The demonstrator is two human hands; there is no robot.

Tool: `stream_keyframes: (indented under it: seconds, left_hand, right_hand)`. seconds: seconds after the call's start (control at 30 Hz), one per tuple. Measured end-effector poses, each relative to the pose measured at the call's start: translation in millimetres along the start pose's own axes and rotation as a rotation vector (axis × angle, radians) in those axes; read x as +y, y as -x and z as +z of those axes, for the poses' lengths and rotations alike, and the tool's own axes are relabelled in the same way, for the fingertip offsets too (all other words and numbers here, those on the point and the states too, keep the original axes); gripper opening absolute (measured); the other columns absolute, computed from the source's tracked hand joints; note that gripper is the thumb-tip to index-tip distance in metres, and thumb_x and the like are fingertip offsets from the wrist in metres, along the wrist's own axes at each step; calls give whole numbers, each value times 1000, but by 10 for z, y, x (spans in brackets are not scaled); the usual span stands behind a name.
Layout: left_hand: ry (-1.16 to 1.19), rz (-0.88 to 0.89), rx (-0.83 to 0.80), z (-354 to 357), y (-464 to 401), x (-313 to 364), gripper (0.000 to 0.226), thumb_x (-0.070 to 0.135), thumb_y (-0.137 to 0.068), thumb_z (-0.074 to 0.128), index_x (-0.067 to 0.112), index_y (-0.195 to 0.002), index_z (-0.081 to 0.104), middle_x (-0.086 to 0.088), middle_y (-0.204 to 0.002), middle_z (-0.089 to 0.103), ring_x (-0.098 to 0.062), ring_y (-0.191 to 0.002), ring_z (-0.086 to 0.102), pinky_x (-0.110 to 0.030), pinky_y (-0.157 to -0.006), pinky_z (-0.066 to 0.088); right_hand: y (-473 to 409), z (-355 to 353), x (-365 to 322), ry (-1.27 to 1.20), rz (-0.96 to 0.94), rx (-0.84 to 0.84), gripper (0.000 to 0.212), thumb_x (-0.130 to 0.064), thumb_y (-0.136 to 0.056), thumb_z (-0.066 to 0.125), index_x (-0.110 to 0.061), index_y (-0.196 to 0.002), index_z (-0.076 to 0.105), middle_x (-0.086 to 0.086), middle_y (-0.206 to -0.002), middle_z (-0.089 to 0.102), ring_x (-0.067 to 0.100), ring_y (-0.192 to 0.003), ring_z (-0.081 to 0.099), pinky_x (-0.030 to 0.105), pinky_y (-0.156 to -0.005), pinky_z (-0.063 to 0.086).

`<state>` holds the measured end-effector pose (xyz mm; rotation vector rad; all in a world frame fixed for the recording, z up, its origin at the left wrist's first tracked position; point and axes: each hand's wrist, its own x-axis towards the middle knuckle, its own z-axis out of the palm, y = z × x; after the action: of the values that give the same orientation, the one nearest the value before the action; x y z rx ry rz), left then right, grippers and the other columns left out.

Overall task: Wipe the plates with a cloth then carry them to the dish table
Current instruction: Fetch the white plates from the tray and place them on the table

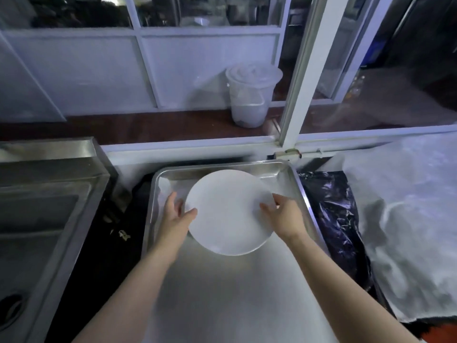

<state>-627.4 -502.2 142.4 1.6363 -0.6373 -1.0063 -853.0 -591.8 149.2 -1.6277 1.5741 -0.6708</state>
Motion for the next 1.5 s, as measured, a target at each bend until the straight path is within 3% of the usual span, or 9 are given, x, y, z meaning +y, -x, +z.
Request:
stream_keyframes:
  seconds: [0.27,0.33,0.43,0.63,0.8,1.0,1.17,1.33,1.5]
  left_hand:
    - [48,-57,99,189,-79,-216,67,16,-92,58,32,-149,26,7,-151,38,-23,-128,47,-49,-109,37]
    - [92,-77,120,224,-86,-215,64,13,-92,57,33,-147,30,4,-145,45,-25,-123,51,-50,-107,40]
    - [100,-77,154,265,-71,-208,60,9,-92,55,32,-143,36,0,-138,52,-27,-119,54,-51,-104,43]
    - [164,-91,157,289,-29,-170,59,3,-92,52,29,-143,38,-4,-134,55,-27,-112,57,-44,-93,50]
    - [211,-108,176,268,-18,-159,62,5,-94,53,31,-146,33,-1,-134,53,-23,-104,58,-33,-78,48]
    - [268,-112,188,260,31,-130,60,5,-94,52,32,-146,35,-3,-133,55,-20,-96,61,-35,-73,51]
    - [338,-57,187,212,95,-43,61,3,-95,49,34,-146,34,1,-139,53,-13,-94,64,-29,-63,52]
    - [302,112,85,63,243,128,68,-1,-96,46,54,-135,40,33,-121,59,-2,-99,67,-25,-69,56]
    - [67,141,-19,-178,518,132,62,1,-95,48,60,-110,60,19,-137,51,-16,-123,53,-42,-102,45]
  right_hand:
    - [-39,134,50,-79,-4,54,7,-15,-81,63,-21,-76,63,-5,-69,64,29,-97,58,24,-64,36]
    - [-56,154,58,-108,12,61,2,-16,-80,64,-16,-81,65,0,-73,64,30,-100,58,26,-65,38]
    - [-31,162,64,-140,4,53,28,-27,-77,64,-11,-101,67,4,-87,68,28,-103,56,33,-77,48]
    - [-15,161,-1,-304,44,114,10,-15,-76,69,-22,-83,70,-8,-76,68,20,-77,63,27,-59,46]
    - [-67,190,-61,-206,69,121,35,-17,-74,69,-14,-109,69,10,-113,63,29,-110,56,42,-94,48]
    - [0,186,-168,-374,-10,94,38,-8,-76,65,-17,-113,63,-6,-99,68,14,-91,64,34,-81,53]
    - [44,233,-233,-616,-29,17,51,3,-83,59,-26,-125,53,-6,-117,61,15,-105,60,45,-97,49]
    - [166,218,-228,-721,-98,-68,69,7,-85,56,-46,-129,49,-19,-127,55,13,-119,54,43,-104,44]
    - [400,200,-277,-749,-133,-77,46,-13,-74,64,-48,-105,67,-28,-118,61,-3,-113,55,24,-94,42]
